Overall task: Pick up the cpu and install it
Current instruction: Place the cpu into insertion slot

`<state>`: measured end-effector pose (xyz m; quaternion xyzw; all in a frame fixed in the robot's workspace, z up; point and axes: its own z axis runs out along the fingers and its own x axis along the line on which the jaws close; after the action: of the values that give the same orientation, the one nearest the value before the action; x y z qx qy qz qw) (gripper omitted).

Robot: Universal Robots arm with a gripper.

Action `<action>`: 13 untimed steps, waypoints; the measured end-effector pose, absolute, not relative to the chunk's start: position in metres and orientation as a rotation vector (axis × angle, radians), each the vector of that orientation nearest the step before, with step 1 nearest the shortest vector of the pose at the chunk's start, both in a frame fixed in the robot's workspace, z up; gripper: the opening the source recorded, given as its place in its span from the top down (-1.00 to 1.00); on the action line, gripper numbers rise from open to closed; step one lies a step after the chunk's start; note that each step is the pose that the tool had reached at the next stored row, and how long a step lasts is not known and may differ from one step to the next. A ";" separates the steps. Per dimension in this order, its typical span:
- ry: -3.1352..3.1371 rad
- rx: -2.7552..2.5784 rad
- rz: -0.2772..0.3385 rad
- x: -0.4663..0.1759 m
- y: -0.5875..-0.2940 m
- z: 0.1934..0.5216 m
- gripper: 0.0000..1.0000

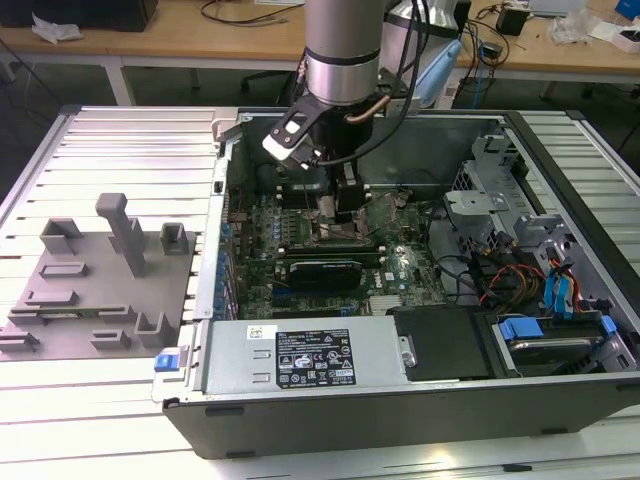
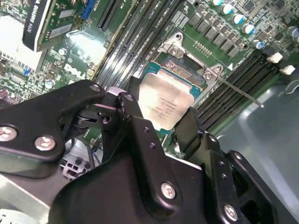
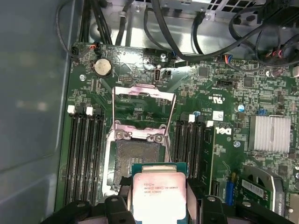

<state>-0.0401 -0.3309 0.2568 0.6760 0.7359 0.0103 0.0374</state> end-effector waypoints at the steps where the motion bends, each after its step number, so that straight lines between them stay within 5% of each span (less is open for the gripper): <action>1: 2.258 2.075 0.032 -0.039 -0.331 0.255 -0.09; 13: 2.253 2.086 0.037 -0.033 -0.327 0.241 -0.09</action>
<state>-0.0332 -0.3275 0.2413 0.6789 0.7333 0.0120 0.0357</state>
